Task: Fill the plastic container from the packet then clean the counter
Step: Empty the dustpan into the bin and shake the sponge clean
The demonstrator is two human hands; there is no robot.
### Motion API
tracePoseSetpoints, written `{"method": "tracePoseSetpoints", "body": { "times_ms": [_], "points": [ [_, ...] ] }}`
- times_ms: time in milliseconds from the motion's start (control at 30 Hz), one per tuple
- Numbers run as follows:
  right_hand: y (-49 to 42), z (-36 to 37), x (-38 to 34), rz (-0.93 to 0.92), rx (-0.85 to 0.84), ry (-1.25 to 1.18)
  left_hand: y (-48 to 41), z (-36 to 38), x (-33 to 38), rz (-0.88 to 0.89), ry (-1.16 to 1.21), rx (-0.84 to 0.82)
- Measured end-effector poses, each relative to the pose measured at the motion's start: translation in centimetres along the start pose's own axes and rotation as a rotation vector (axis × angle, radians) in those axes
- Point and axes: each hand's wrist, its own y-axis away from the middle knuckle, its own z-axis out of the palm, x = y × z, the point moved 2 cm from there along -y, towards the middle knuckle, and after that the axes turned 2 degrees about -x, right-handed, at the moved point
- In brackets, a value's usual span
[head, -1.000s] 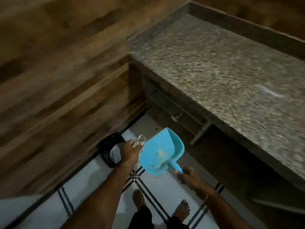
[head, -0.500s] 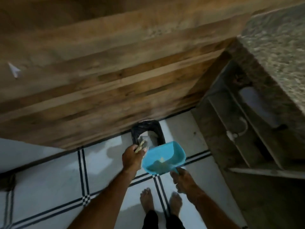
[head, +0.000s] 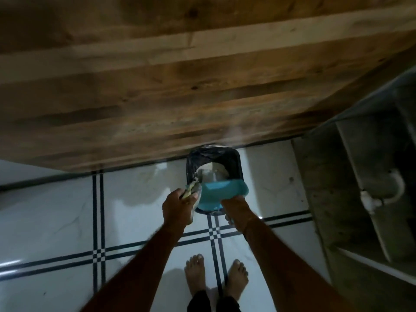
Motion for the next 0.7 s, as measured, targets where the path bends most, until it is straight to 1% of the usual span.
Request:
{"method": "tracePoseSetpoints", "body": {
  "times_ms": [200, 300, 367, 567, 700],
  "points": [
    [-0.3, -0.2, 1.1, -0.097, 0.054, -0.052, -0.5, 0.7, 0.0, 0.011, -0.032, 0.004],
    [-0.4, 0.2, 2.3, -0.16, 0.064, -0.058, -0.8, 1.2, -0.1, 0.021, -0.03, 0.008],
    [-0.9, 0.5, 3.0, -0.194, 0.053, -0.113, -1.2, 1.8, -0.7, 0.026, -0.036, 0.005],
    [-5.6, 2.2, 5.5, -0.248, 0.001, -0.163, -2.9, 4.3, -3.8, 0.001, -0.065, 0.023],
    [-7.6, 3.3, 7.9, -0.242, 0.007, -0.111, -4.2, 5.4, -5.5, 0.006, -0.008, 0.04]
  ]
}}
